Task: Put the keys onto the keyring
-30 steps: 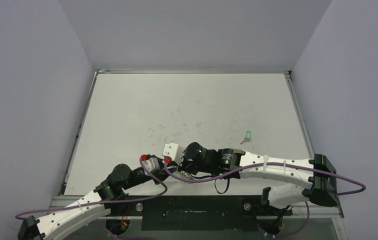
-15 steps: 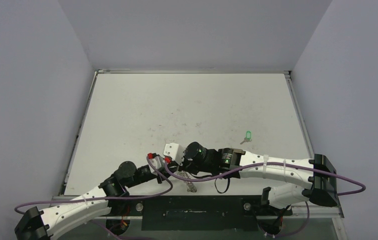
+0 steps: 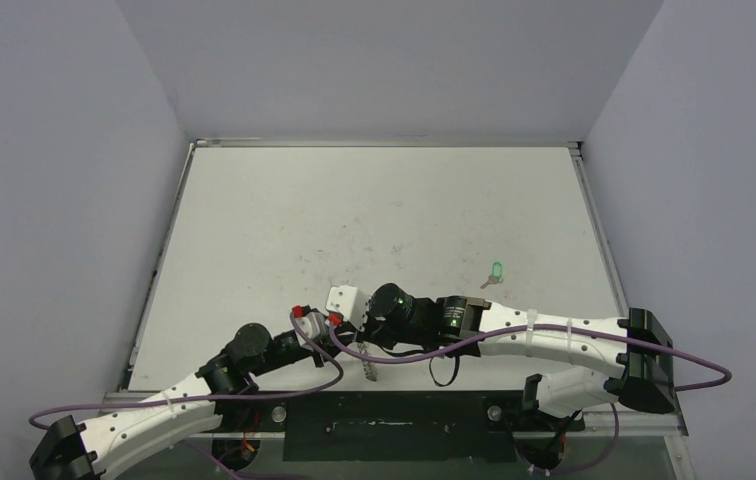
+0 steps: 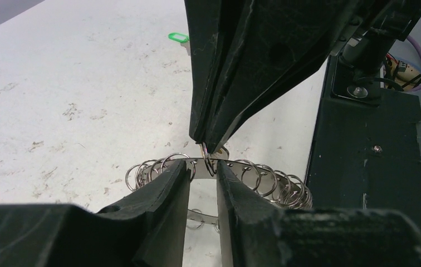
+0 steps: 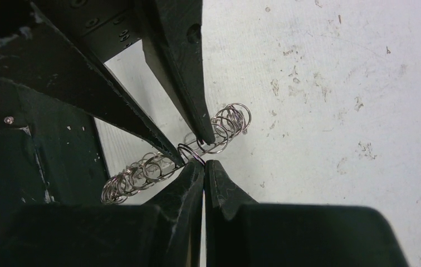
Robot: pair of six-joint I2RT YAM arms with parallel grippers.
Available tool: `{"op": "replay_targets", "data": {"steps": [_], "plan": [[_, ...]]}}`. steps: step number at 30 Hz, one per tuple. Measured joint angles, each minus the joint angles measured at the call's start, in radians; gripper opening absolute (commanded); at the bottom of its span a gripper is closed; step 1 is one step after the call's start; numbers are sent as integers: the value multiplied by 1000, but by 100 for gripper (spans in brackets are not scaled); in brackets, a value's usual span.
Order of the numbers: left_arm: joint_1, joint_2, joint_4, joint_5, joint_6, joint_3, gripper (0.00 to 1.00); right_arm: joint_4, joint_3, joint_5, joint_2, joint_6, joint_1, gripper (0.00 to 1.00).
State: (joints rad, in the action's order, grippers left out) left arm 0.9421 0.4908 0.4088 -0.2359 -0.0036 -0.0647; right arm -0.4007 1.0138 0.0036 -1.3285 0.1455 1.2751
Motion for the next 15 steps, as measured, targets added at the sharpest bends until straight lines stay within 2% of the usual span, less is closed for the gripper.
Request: {"op": "replay_targets", "data": {"steps": [2,5,9,13,15], "plan": [[0,0,0,0,-5,0,32,0,0,-5,0,0,0,0],[0,0,0,4,-13,0,33,0,0,-13,0,0,0,0],[0,-1,2,5,-19,0,18,0,0,-15,0,-1,0,0],[3,-3,2,2,-21,0,17,2,0,-16,0,-1,-4,0],[3,-4,2,2,-23,0,20,2,0,-16,0,-1,-5,0]]}}
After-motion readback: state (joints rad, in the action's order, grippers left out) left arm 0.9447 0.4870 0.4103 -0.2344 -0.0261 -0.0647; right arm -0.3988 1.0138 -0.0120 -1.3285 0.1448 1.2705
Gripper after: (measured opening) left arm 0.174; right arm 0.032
